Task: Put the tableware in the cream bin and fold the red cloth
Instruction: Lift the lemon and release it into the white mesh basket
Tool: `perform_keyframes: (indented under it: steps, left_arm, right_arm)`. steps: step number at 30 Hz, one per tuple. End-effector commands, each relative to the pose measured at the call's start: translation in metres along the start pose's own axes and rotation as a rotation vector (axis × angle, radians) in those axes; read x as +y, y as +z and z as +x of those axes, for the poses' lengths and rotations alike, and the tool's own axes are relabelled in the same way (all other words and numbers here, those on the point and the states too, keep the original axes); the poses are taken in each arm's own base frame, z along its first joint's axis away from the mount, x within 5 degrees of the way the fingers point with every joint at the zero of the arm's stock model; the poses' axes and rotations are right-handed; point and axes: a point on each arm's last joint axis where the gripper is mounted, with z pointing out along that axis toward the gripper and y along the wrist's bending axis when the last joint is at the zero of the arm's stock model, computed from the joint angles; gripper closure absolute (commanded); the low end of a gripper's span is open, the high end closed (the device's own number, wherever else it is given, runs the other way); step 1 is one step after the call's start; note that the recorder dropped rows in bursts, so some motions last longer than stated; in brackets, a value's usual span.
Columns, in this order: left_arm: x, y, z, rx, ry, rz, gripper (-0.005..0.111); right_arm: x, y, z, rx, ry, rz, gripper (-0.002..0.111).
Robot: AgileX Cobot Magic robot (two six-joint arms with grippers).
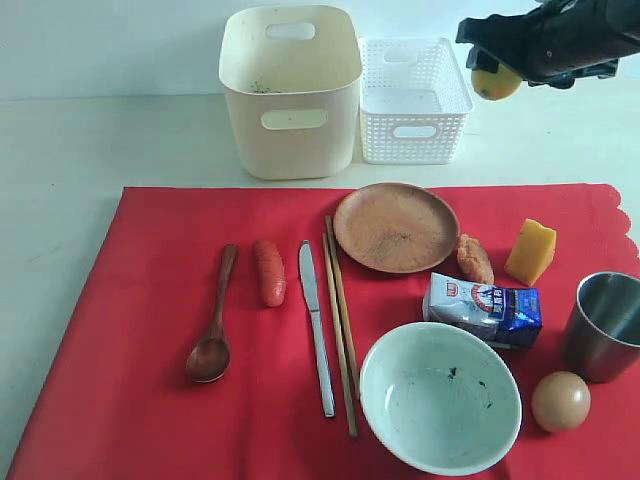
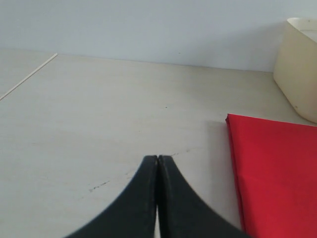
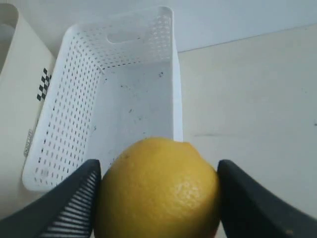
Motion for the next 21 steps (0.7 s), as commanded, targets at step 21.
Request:
perform_keyframes:
  steps: [21]
  left_arm:
    - [0.0,-0.001,-0.001,-0.012,-0.005,-0.003,0.105]
  right_arm:
    - [0.05,0.099,-0.009,0.099,-0.082,-0.105,0.107]
